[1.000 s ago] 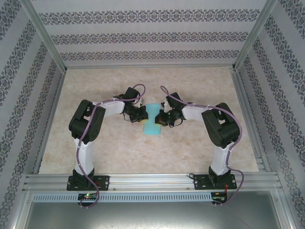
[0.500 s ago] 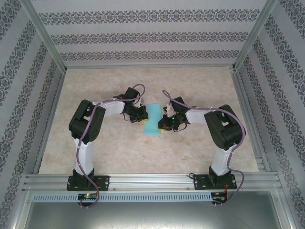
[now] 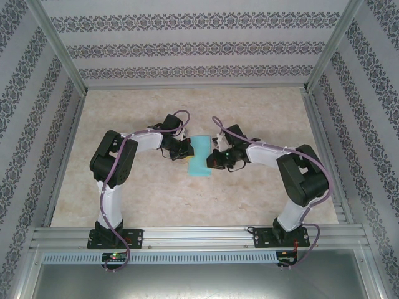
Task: Fold a paper plane with a square sheet of paper (pick it up from the middle)
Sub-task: Fold the square sheet of paper in half at the center of the table.
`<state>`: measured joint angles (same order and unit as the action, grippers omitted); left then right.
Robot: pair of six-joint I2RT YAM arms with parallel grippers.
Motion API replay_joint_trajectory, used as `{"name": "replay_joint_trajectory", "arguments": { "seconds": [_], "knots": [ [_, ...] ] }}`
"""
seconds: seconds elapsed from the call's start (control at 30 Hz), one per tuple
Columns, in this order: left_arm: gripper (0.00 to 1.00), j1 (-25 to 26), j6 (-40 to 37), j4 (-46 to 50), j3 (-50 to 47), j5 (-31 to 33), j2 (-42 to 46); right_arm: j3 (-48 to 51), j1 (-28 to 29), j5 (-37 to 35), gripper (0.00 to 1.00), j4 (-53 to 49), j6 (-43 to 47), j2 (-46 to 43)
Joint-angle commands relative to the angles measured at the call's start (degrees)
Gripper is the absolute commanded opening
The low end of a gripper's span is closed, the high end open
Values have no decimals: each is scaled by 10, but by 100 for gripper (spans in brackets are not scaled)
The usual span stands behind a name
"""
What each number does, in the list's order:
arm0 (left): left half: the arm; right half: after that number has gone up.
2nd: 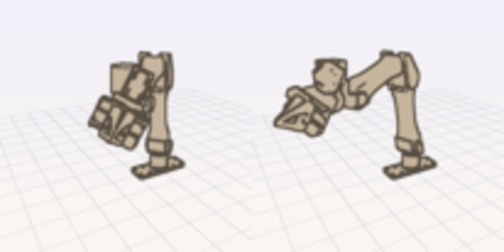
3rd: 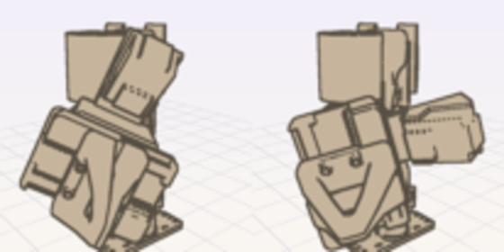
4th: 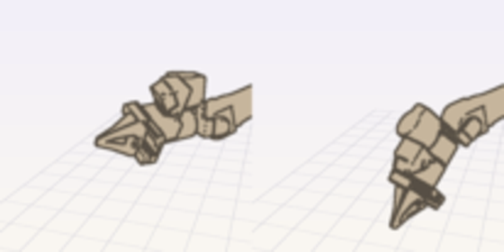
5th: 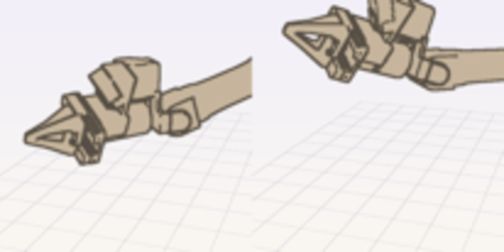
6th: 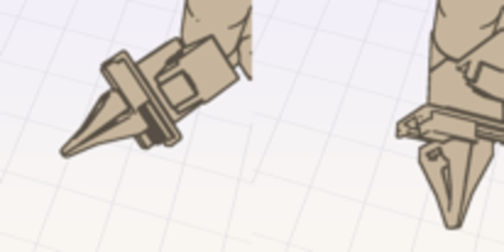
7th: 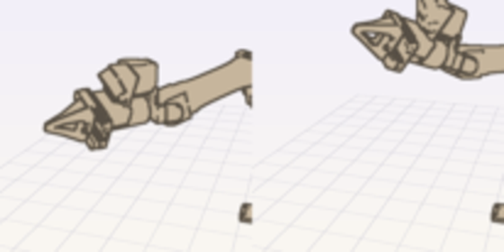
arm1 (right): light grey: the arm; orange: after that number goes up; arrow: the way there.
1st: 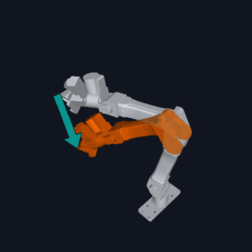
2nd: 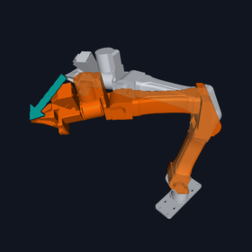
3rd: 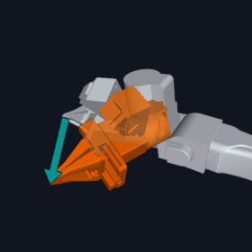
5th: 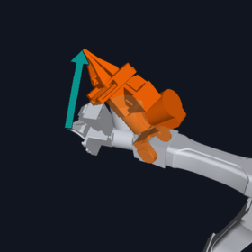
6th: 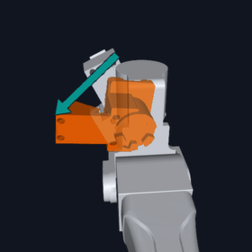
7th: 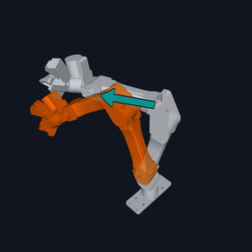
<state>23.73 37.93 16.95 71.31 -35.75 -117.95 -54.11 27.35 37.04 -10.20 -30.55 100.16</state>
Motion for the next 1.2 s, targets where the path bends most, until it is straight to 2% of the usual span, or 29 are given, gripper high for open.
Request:
{"name": "replay_joint_trajectory", "arguments": {
  "seconds": [0.0, 0.17, 0.37, 0.7, 0.97, 1.17],
  "knots": [
    [0, 15, 6, 114, -66, 133, -88, -32, 8, -11, 0, 20, -15, 49],
    [0, 15, 7, 113, -68, 132, -88, -37, 10, -4, 0, 29, -12, 78],
    [0, 15, 11, 113, -68, 134, -90, 7, 8, 2, 0, 19, 1, 73],
    [0, 15, 12, 112, -68, 135, -88, 125, -5, 10, 0, -29, 28, -14],
    [0, 14, 7, 118, -51, 134, -44, 90, -39, -35, 0, -39, -11, -101],
    [0, 7, 15, 129, -71, 147, 25, 49, -31, -40, 3, 3, -47, -77]
  ]
}}
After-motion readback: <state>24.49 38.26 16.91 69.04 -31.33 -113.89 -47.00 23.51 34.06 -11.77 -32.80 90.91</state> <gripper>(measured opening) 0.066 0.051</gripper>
